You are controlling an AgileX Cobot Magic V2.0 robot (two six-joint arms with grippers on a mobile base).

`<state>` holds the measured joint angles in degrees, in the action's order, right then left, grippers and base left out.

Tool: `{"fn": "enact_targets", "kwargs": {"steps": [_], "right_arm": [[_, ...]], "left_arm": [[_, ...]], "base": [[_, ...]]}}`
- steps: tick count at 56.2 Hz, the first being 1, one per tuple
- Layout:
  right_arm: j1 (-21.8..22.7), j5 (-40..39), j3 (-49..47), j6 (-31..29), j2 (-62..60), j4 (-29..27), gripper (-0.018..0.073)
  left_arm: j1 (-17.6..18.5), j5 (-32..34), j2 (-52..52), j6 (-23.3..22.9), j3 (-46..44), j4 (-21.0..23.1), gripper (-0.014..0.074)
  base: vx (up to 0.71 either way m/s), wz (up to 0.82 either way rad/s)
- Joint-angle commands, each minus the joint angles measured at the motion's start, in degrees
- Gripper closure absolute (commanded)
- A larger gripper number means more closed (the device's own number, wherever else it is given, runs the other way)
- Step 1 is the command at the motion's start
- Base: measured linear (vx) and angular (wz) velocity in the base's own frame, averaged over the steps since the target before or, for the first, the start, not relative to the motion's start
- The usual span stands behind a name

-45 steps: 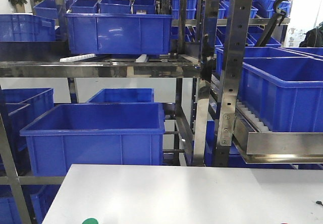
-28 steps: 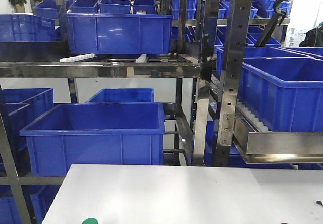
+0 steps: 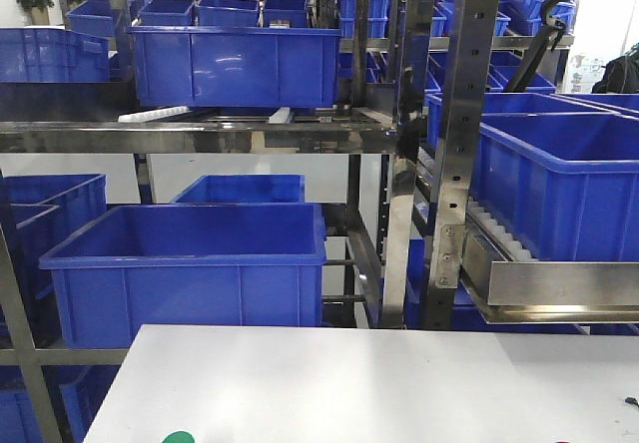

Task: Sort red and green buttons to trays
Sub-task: 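Lower both grippers toward the green and red push buttons on the table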

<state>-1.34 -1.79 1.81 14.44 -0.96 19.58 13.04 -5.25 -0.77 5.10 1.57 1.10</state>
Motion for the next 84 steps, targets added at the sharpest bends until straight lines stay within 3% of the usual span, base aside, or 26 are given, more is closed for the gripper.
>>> {"fn": "enact_targets", "kwargs": {"steps": [1, 11, 19, 37, 48, 57, 66, 78, 84], "right_arm": [[0.1, -5.8, 0.1, -0.3, -0.3, 0.0, 0.0568], [0.1, -8.6, -1.6, -0.1, -0.3, -0.4, 0.0568], [0.1, -3.8, -11.3, -0.1, 2.5, -0.7, 0.0568], [0.1, -4.5, -32.1, -0.4, 31.7, 0.1, 0.0568], [0.1, -10.7, -34.1, -0.4, 43.8, 0.1, 0.0568], [0.1, -12.4, -34.1, -0.6, 47.1, 0.4, 0.0546], [0.1, -12.1, -34.1, -0.6, 47.3, 0.9, 0.0403], [0.1, -11.6, -34.1, -0.6, 47.3, 0.9, 0.0025], [0.1, -12.4, -34.1, -0.5, 47.3, 0.8, -0.009]], "left_arm": [[0.0, 7.6, -0.1, 0.0, -1.9, 0.6, 0.0601], [0.0, 18.3, -0.1, 0.3, -2.7, 1.0, 0.0601], [0.0, 14.8, 2.2, 0.2, -10.5, 4.1, 0.0601], [0.0, 12.0, 32.5, 1.0, -32.5, 4.8, 0.0601], [0.0, 15.7, 47.4, 1.0, -36.6, 4.8, 0.0601], [0.0, 20.9, 53.2, 1.0, -36.8, 1.6, 0.0579], [0.0, 21.7, 54.2, 1.0, -36.8, 1.6, 0.0472], [0.0, 21.8, 54.2, 1.0, -36.8, 1.6, 0.02], [0.0, 21.6, 54.2, 1.0, -36.8, 1.6, 0.0108]], "base": [[0.0, 0.0], [0.0, 0.0], [0.0, 0.0], [0.0, 0.0], [0.0, 0.0], [0.0, 0.0], [0.0, 0.0], [0.0, 0.0], [0.0, 0.0]]}}
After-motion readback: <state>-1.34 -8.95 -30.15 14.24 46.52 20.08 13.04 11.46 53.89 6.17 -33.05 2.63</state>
